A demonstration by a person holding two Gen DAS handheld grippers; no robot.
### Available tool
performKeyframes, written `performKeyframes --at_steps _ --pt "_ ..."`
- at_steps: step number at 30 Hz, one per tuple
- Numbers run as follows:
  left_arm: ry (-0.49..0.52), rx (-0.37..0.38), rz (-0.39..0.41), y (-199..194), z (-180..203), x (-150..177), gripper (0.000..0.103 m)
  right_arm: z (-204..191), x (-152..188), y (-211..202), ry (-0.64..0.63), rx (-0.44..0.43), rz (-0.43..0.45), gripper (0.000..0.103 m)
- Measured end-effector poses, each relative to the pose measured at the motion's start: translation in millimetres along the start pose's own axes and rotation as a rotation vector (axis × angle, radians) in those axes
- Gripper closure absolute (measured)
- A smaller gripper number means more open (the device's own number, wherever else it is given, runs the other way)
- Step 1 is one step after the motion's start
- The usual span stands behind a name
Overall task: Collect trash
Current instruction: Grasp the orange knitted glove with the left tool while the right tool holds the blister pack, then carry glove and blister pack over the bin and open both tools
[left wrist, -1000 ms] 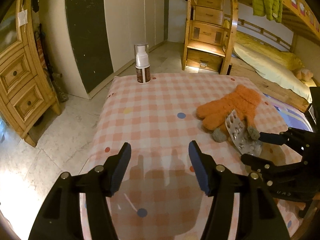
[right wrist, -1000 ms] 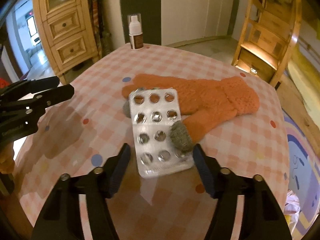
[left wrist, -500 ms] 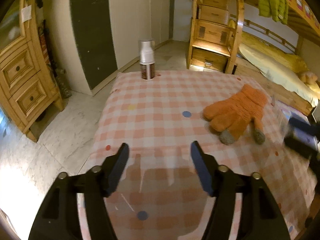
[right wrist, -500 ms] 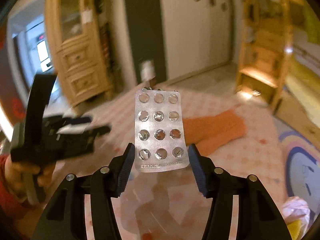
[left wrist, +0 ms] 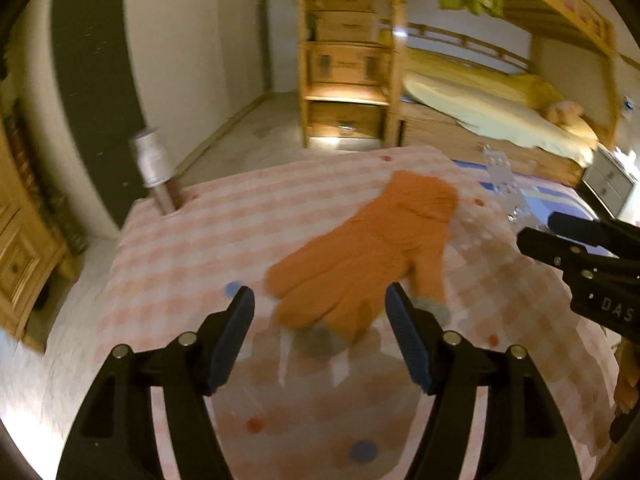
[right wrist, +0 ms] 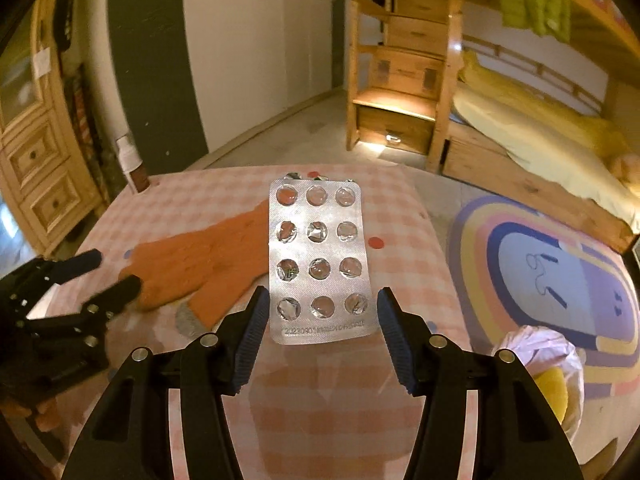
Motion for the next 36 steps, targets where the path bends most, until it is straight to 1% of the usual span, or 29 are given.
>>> performKeyframes --at_steps 2,4,6,8,10,11,12,13,15,16,18,20,23,24,28,31,34,36 --pt "0.021 0.028 -0.019 12.1 9.7 -1.4 0.041 5.1 -2.2 1.3 0.007 0.006 0.007 0.047" --pt "0.039 0.047 -0.041 24.6 15.3 -1.5 0.046 8.5 -0.8 -0.7 0.019 0.009 0.008 0.047" --pt "0.051 0.052 -0.084 37.0 18.7 0.4 0.05 10.0 0.3 0.2 0.031 0.007 0.004 0.047" --pt "0.068 0.059 -0.126 45.9 23.4 4.1 0.051 12.1 1.1 -0.2 0.033 0.006 0.001 0.047" --pt "0.102 0.046 -0.122 46.2 27.3 4.0 0.052 13.6 1.4 0.0 0.036 0.007 0.003 0.047" --pt "0.105 0.05 -0.121 46.0 28.3 4.2 0.053 14.8 1.2 0.1 0.043 0.004 0.004 0.047" --pt "0.101 0.066 -0.121 45.8 29.0 4.2 0.058 15.6 1.2 -0.1 0.049 0.001 0.006 0.047" --pt "0.105 0.066 -0.118 44.5 29.8 4.9 0.072 17.0 1.1 -0.3 0.053 -0.001 0.008 0.047" --pt "0.139 0.025 -0.11 41.1 28.5 6.7 0.089 18.9 0.9 -2.2 0.059 -0.005 0.018 0.047" --pt "0.126 0.034 -0.103 37.1 25.8 6.7 0.092 20.6 0.6 -3.9 0.06 -0.004 0.024 0.047" --pt "0.068 0.046 -0.068 22.2 19.1 7.1 0.093 25.0 0.3 -8.3 0.067 -0.002 0.042 0.047" --pt "0.037 0.051 -0.042 6.2 15.3 6.5 0.093 28.5 -0.5 -12.8 0.094 -0.006 0.059 0.047" --pt "-0.033 0.067 0.008 -33.0 13.9 5.8 0.093 31.3 -1.6 -22.6 0.15 -0.031 0.085 0.047" --pt "-0.075 0.084 0.025 -52.3 14.0 7.0 0.093 30.4 -2.4 -26.1 0.156 -0.038 0.091 0.047" --pt "-0.151 0.12 0.034 -93.7 18.5 10.7 0.093 26.1 5.6 -51.6 0.174 -0.071 0.111 0.047" --pt "-0.153 0.139 0.04 -117.0 31.0 11.4 0.093 29.3 12.3 -78.0 0.198 -0.085 0.125 0.047" --pt "-0.126 0.168 0.06 -135.5 52.0 4.1 0.093 41.3 13.3 -104.9 0.227 -0.094 0.134 0.047" --pt "-0.09 0.195 0.079 -144.1 73.6 -4.5 0.093 50.8 12.5 -119.9 0.219 -0.083 0.141 0.047"
Point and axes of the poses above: each gripper's, at about its wrist camera, not at the fingertips, and y roughly the way its jaws point, z to its right, x to its underside, the point moved 6 cm from there along y, roughly the way its jaws point, and after that the axes turned 13 degrees about z, right-handed, at the moved point
